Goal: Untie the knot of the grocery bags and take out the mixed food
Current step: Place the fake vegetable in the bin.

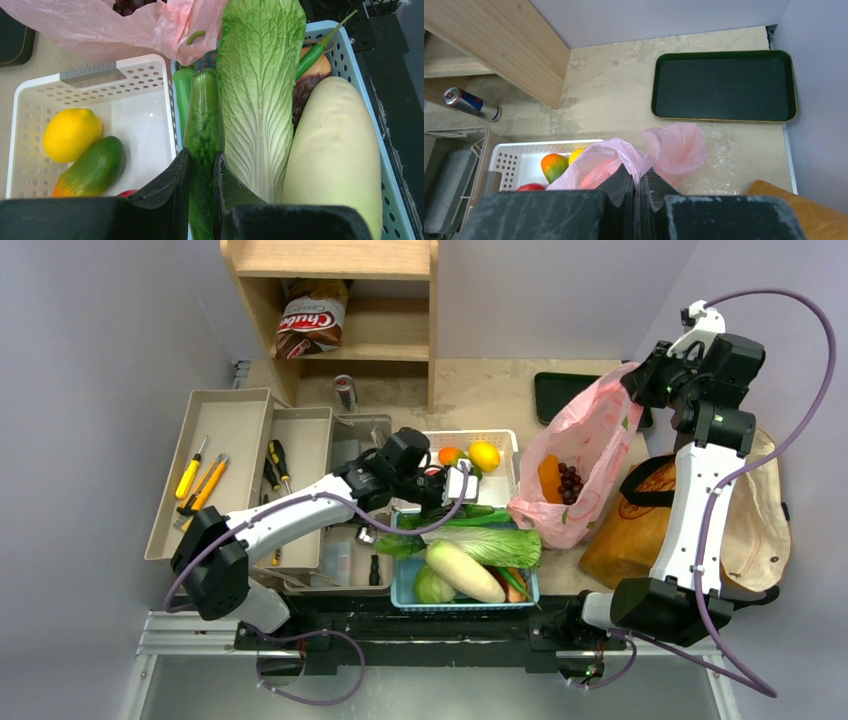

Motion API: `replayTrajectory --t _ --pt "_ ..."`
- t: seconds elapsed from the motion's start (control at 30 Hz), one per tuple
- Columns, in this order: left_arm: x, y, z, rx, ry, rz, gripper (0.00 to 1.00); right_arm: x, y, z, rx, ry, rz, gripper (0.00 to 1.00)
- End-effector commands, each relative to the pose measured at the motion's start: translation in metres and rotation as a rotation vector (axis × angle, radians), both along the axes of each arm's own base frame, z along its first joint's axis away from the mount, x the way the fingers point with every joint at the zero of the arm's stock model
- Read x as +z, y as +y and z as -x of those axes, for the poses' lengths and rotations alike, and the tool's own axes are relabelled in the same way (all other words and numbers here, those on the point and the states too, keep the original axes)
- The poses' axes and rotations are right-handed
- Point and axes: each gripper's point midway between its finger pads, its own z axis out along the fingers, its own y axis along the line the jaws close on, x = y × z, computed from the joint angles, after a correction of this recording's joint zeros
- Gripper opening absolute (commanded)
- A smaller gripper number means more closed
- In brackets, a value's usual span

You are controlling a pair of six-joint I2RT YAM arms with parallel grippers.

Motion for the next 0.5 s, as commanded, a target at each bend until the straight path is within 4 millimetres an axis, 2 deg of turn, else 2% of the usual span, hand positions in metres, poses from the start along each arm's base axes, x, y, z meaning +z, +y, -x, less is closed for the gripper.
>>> replayTrajectory --t 0.0,0.1,0.13,0.2,0.3,0.4,0.47 --pt "-0.024 0.008 -0.006 -0.008 -0.006 -0.089 0.11 0.029 0.003 0.001 0.012 -0.093 0.019 0.0" --pt "-0.021 0.007 -0.004 -0.018 -0.002 -0.086 0.51 0.029 0.004 0.001 0.017 -0.092 0.011 0.0" --pt "-0.016 0.006 -0.003 -0.023 -0.007 -0.073 0.56 0.029 0.006 0.001 0.021 -0.093 0.007 0.0" --pt "-0.004 0.002 -0.003 -0.027 -0.008 -0.042 0.59 0.032 0.009 0.001 0.037 -0.099 -0.001 0.0" --pt "0.031 -0.008 -0.008 -0.007 -0.01 0.026 0.6 0.035 0.016 0.002 0.078 -0.107 -0.014 0.0" --pt "0.088 -0.024 -0.014 0.009 -0.038 0.159 0.65 0.039 0.027 0.007 0.144 -0.116 -0.023 0.0" --pt "0.137 -0.039 -0.015 0.007 -0.057 0.259 0.61 0.041 0.033 0.013 0.173 -0.119 -0.014 0.0"
